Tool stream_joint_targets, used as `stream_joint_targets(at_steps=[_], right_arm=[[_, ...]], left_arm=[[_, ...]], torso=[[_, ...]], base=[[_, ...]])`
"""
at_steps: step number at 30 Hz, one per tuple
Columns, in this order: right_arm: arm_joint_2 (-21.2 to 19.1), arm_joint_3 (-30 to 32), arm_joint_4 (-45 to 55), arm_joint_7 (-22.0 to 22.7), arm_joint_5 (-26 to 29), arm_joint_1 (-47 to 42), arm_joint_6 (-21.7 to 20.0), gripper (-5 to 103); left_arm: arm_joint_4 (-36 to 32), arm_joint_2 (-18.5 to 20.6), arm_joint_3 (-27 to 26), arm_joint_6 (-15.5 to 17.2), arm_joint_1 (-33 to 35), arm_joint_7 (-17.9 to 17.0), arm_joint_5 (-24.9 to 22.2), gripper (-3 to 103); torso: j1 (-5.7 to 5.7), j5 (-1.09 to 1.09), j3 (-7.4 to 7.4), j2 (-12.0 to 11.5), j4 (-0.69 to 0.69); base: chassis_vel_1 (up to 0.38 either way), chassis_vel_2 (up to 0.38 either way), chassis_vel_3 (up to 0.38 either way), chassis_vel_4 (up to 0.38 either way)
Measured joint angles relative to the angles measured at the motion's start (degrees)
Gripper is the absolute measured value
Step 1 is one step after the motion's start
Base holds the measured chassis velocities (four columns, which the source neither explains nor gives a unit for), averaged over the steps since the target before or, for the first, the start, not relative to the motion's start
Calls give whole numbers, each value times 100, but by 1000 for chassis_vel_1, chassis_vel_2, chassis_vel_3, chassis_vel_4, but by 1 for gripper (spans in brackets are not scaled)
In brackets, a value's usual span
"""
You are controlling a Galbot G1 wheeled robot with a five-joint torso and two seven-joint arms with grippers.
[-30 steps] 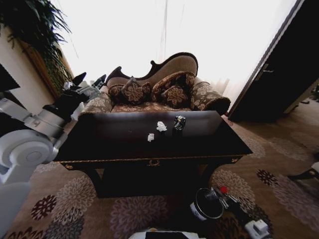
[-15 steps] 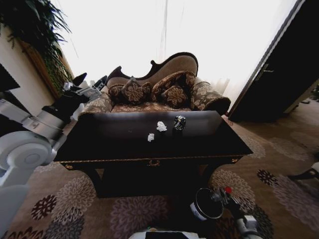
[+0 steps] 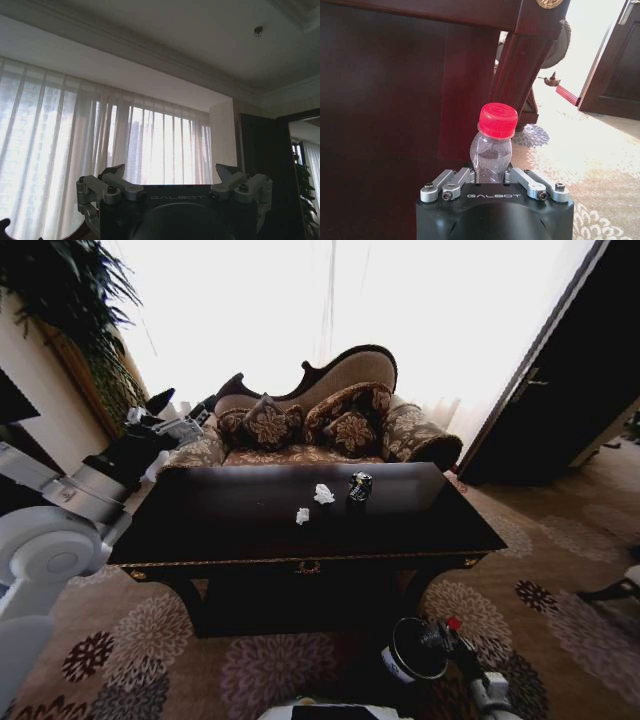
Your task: Move to the front of the table and place the trash on the table into the trash bin.
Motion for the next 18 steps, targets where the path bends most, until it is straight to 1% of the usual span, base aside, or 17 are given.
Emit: stream_joint_targets(at_steps=[9, 10, 11, 13, 14, 15, 18], right_arm=[[8, -13, -44, 42, 52, 76, -65, 21], [12, -17, -59, 43, 46, 84, -69, 18], [12, -17, -59, 43, 46, 84, -69, 18], [13, -18, -83, 43, 40, 95, -70, 21], [12, -19, -86, 43, 37, 94, -77, 27], [12, -19, -86, 43, 37, 94, -77, 27], [10, -15, -79, 41, 50, 80, -96, 43]], left_arm=[[-1, 66, -4, -3, 6, 13, -7, 100], [5, 67, -7, -4, 5, 13, -9, 100], [5, 67, -7, -4, 5, 13, -9, 100], [5, 67, -7, -5, 8, 18, -11, 100], [5, 65, -7, -5, 11, 25, -11, 100], [5, 65, -7, -5, 11, 25, -11, 100], [9, 54, 28, -7, -7, 34, -8, 100]], torso=[[0, 1, 0, 0, 0], [0, 1, 0, 0, 0], [0, 1, 0, 0, 0], [0, 0, 0, 0, 0], [0, 1, 0, 0, 0], [0, 1, 0, 0, 0], [0, 0, 0, 0, 0]], base=[[0, 0, 0, 0], [0, 0, 0, 0], [0, 0, 0, 0], [0, 0, 0, 0], [0, 0, 0, 0], [0, 0, 0, 0], [0, 0, 0, 0]])
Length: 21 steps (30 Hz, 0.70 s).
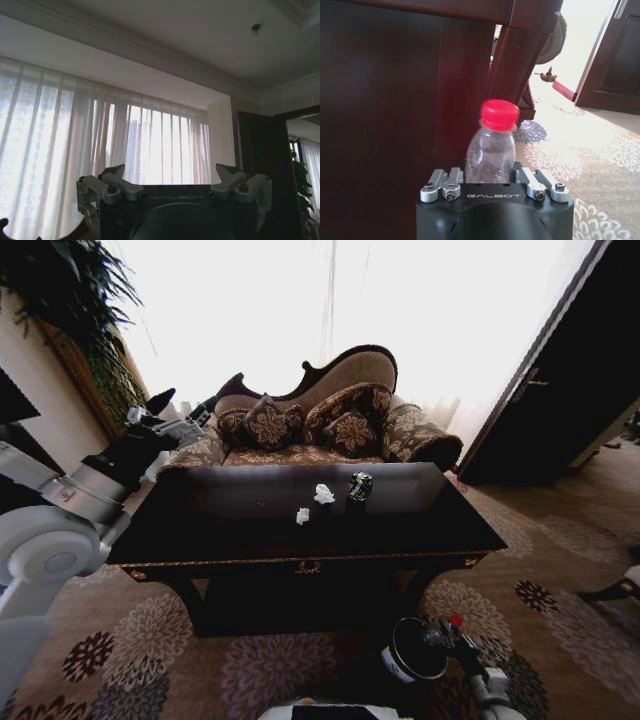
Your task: Move to the front of the table and place the trash on the table into the trash bin.
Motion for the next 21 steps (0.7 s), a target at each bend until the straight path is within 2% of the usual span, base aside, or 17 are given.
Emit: stream_joint_targets(at_steps=[2, 3, 5, 7, 8, 10, 11, 14, 15, 16, 21], right_arm=[[1, 3, 3, -2, 5, -2, -1, 43], [9, 7, 13, -8, 13, -10, -2, 54], [16, 8, 20, -11, 19, -15, -2, 54], [33, 9, 34, -16, 45, -25, -7, 65], [40, 9, 40, -19, 53, -27, -9, 65], [66, 6, 49, -27, 55, -32, -12, 76], [66, 6, 49, -27, 55, -32, -12, 76], [78, 4, 59, -35, 49, -38, -12, 91], [78, 4, 63, -37, 47, -42, -12, 91], [78, 4, 74, -41, 47, -49, -12, 96], [56, 20, 219, -186, 148, -173, 35, 100]], left_arm=[[2, -4, 12, 0, -9, 1, 1, 100], [6, -9, 33, 0, -22, 3, 5, 100], [9, -14, 48, 0, -32, 5, 9, 100], [14, -25, 67, 0, -40, 7, 20, 100], [15, -29, 76, 0, -44, 9, 24, 100], [16, -40, 94, -1, -50, 13, 30, 100], [16, -40, 94, -1, -50, 13, 30, 100], [17, -44, 96, 0, -53, 16, 33, 100], [17, -44, 96, 0, -54, 17, 33, 100], [17, -44, 96, -1, -55, 20, 33, 100], [23, -55, 78, -5, -64, 25, 33, 100]], torso=[[0, 0, 0, 0, 0], [0, 0, 0, 0, 0], [0, 0, 0, 0, 0], [0, 0, 0, 0, 0], [0, 0, 0, 0, 0], [0, 0, 0, 0, 0], [0, 0, 0, 0, 0], [0, 0, 0, 0, 0], [0, 0, 0, 0, 0], [0, 0, 0, 0, 0], [0, 1, 0, 0, 1]], base=[[0, 0, 0, 0], [0, 0, 0, 0], [0, 0, 0, 0], [0, 0, 0, 0], [0, 0, 0, 0], [0, 0, 0, 0], [0, 0, 0, 0], [0, 0, 0, 0], [0, 0, 0, 0], [0, 0, 0, 0], [0, 0, 0, 0]])
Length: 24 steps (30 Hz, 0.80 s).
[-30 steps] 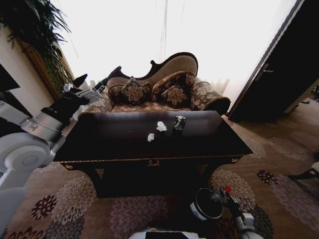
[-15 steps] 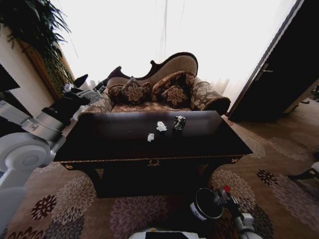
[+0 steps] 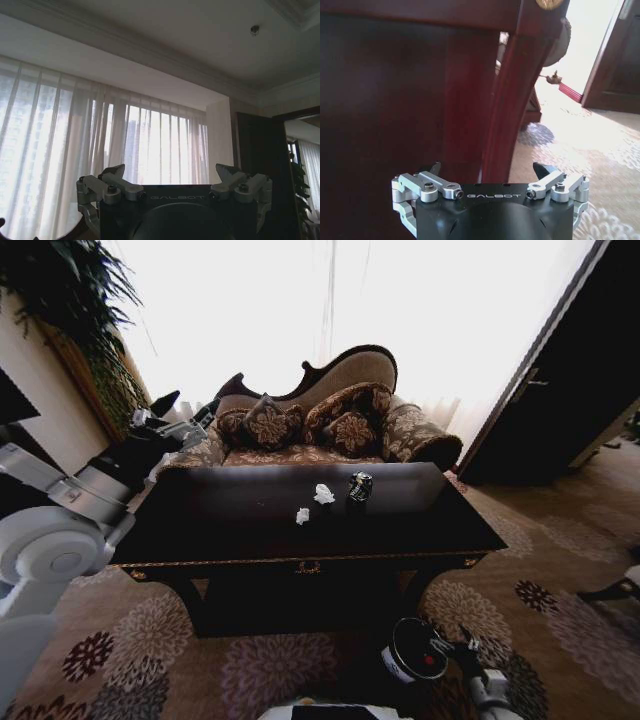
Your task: Move to the front of the table and place the trash on the table into the trash bin.
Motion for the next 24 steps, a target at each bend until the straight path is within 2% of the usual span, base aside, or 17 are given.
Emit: stream_joint_targets(at_steps=[8, 11, 13, 16, 18, 19, 22, 23, 24], right_arm=[[-206, 6, 903, -138, -10, -839, 124, 100], [-262, 86, 1533, -427, -118, -1260, 293, 100], [-262, 90, 1548, -442, -118, -1269, 302, 100], [-281, 286, 2026, -1110, -42, -1578, 623, 100], [-296, 330, 2131, -1285, 60, -1652, 712, 100], [-337, 354, 2256, -1502, 266, -1710, 821, 100], [-420, 431, 2533, -2374, 1094, -1767, 1173, 100], [-420, 431, 2533, -2374, 1094, -1767, 1173, 100], [-406, 486, 2607, -2711, 1333, -1780, 1263, 100]], left_arm=[[211, -98, -95, 100, -59, -283, 23, 100], [277, -223, -56, 163, -96, -328, 87, 100], [279, -229, -50, 165, -98, -329, 91, 100], [366, -292, 28, 206, -155, -349, 180, 100], [394, -294, 32, 219, -161, -366, 202, 100], [413, -294, -5, 230, -126, -375, 234, 100], [443, -304, -121, 234, -4, -377, 303, 100], [443, -304, -121, 234, -4, -377, 303, 100], [451, -311, -122, 236, 3, -377, 305, 100]], torso=[[0, -1, 0, 0, -1], [0, -2, 0, 0, -1], [0, -2, 0, 0, -1], [0, -1, -1, 0, -1], [0, -1, 0, 0, -2], [0, -1, 0, 0, -4], [0, 0, 0, 0, 3], [0, 0, 0, 0, 3], [0, -1, 0, 0, 3]], base=[[0, 0, 0, 0], [0, 0, 0, 0], [0, 0, 0, 0], [0, 0, 0, 0], [0, 0, 0, 0], [0, 0, 0, 0], [0, 0, 0, 0], [0, 0, 0, 0], [0, 0, 0, 0]])
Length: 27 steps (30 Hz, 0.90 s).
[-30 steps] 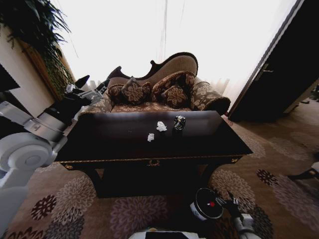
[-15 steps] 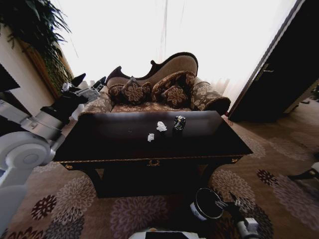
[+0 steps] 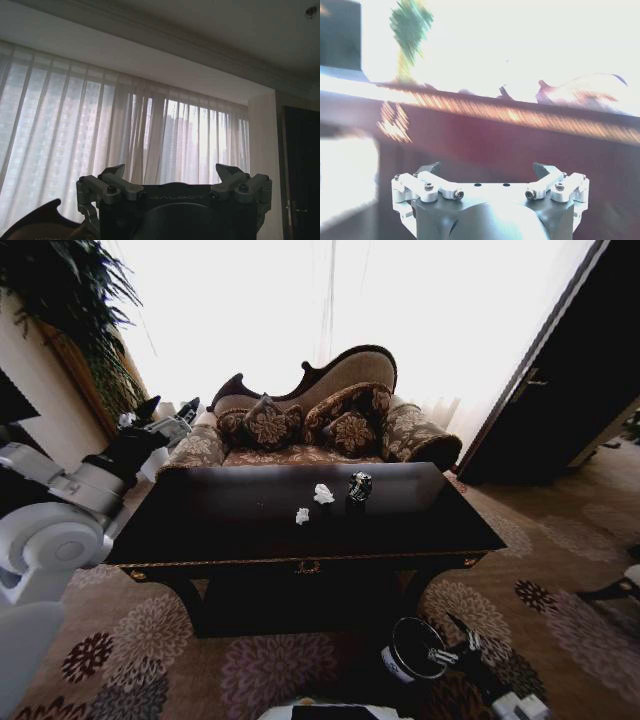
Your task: Move to the front of the table and place the trash on the table into the trash bin.
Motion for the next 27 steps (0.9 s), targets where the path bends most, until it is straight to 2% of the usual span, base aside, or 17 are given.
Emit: stream_joint_targets(at_steps=[1, 2, 4, 6, 7, 9, 11, 12, 13, 14, 15, 16, 20, 21, 23, 26, 27], right_arm=[[15, 31, 41, -165, 113, -5, 41, 100], [98, 174, 203, -789, 521, -7, 132, 100], [245, 370, 483, -1234, 1073, 27, 107, 100], [266, 393, 540, -1256, 1170, 32, 87, 100], [333, 452, 814, -1198, 1506, 56, -32, 100], [356, 468, 993, -1018, 1637, 72, -98, 100], [370, 470, 1341, -438, 1705, 108, -266, 100], [357, 414, 1716, 269, 1560, 160, -504, 100], [357, 414, 1716, 269, 1560, 160, -504, 100], [336, 328, 2010, 962, 1309, 214, -781, 100], [318, 258, 2179, 1394, 1152, 246, -965, 100], [318, 258, 2179, 1394, 1152, 246, -965, 100], [164, -94, 2674, 2738, 695, 336, -1676, 100], [94, -160, 2740, 2911, 665, 360, -1816, 100], [24, -205, 2773, 3000, 661, 382, -1898, 100], [-381, -287, 2810, 3173, 715, 509, -2138, 100], [-381, -287, 2810, 3173, 715, 509, -2138, 100]], left_arm=[[2, -3, 1, 1, 2, 0, 1, 100], [8, -13, 16, 4, 3, 0, 6, 100], [8, -18, 37, 9, 8, 1, 29, 100], [8, -18, 37, 10, 10, 2, 32, 100], [8, -17, 25, 11, 38, 3, 40, 100], [7, -15, -1, 12, 67, 5, 44, 100], [-8, -13, -54, 13, 128, 5, 47, 100], [-46, -15, -123, 13, 202, 6, 50, 100], [-46, -15, -123, 13, 202, 6, 50, 100], [-99, -23, -206, 13, 287, 8, 51, 100], [-137, -31, -273, 13, 351, 8, 51, 100], [-137, -31, -273, 13, 351, 8, 51, 100], [-421, -102, -702, 13, 818, 29, 34, 100], [-516, -143, -844, 13, 984, 53, 39, 100], [-593, -189, -964, 13, 1133, 75, 56, 100], [-907, -494, -1513, 25, 1843, 105, 321, 100], [-907, -494, -1513, 25, 1843, 105, 321, 100]], torso=[[0, -1, 0, 0, 0], [0, 0, 0, 0, -3], [0, 0, 0, 0, -4], [-1, 0, 0, 0, -5], [0, 1, 0, 0, -5], [0, 0, 0, 0, -4], [0, 0, 0, 0, -4], [0, -1, 0, 0, -4], [0, -1, 0, 0, -4], [0, -1, 0, 0, -3], [0, -1, 0, 0, -4], [0, -1, 0, 0, -4], [0, 0, 0, 0, -4], [0, 1, 0, 0, -4], [0, 1, 0, 0, -4], [-1, 0, 0, 0, -2], [-1, 0, 0, 0, -2]], base=[[0, 0, 0, 0], [0, 0, 0, 0], [0, 0, 0, 0], [0, 0, 0, 0], [0, 0, 0, 0], [0, 0, 0, 0], [0, 0, 0, 0], [0, 0, 0, 0], [0, 0, 0, 0], [0, 0, 0, 0], [0, 0, 0, 0], [0, 0, 0, 0], [0, 0, 0, 0], [0, 0, 0, 0], [0, 0, 0, 0], [0, 0, 0, 0], [0, 0, 0, 0]])
